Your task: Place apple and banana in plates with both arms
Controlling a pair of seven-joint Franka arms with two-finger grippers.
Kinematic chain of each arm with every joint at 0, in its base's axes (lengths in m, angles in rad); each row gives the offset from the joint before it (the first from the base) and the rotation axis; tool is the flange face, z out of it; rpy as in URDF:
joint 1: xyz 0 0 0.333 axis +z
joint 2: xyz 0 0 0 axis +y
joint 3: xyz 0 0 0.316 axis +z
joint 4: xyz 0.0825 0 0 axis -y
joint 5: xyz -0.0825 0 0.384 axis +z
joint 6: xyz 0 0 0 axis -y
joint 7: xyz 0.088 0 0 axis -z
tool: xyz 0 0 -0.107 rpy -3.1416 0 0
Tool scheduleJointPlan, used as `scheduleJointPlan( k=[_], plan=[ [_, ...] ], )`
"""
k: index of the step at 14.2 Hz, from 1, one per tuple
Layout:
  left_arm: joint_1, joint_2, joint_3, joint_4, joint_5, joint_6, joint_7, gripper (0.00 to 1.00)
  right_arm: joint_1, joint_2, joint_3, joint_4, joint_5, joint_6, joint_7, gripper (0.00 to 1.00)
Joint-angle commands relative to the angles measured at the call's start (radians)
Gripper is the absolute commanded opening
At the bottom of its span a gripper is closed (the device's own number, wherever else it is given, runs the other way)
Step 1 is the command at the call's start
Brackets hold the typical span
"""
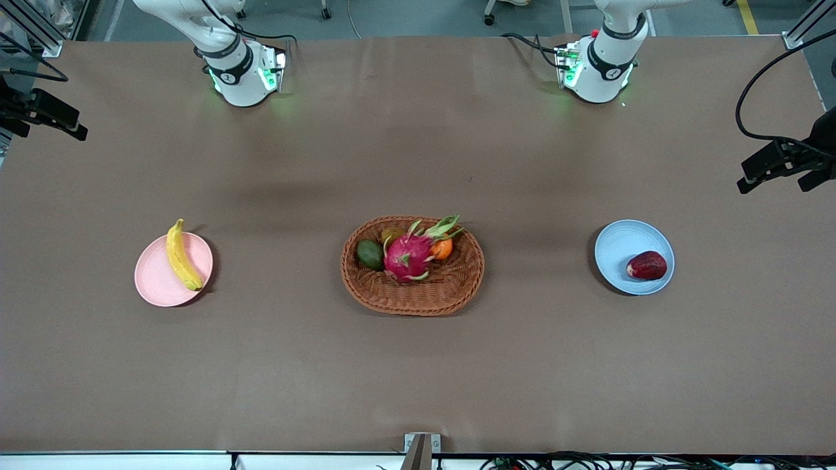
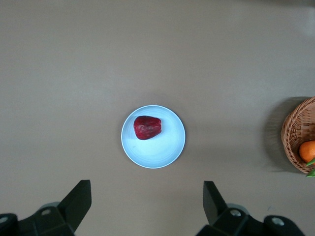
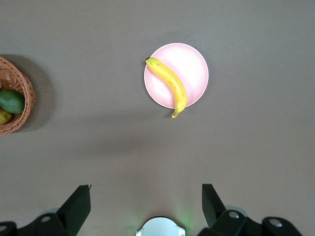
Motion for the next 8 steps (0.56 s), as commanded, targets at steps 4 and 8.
scheduleJointPlan(
  k=[4, 8],
  plan=[
    [0.004, 0.000, -0.005, 0.016, -0.014, -0.018, 0.017, 1.00, 0.008, -0.020, -0.009, -0.012, -0.002, 0.027, -0.051, 1.00],
    [0.004, 0.000, -0.005, 0.016, -0.014, -0.018, 0.017, 1.00, 0.009, -0.020, -0.009, -0.015, 0.019, 0.026, -0.059, 1.00]
  ],
)
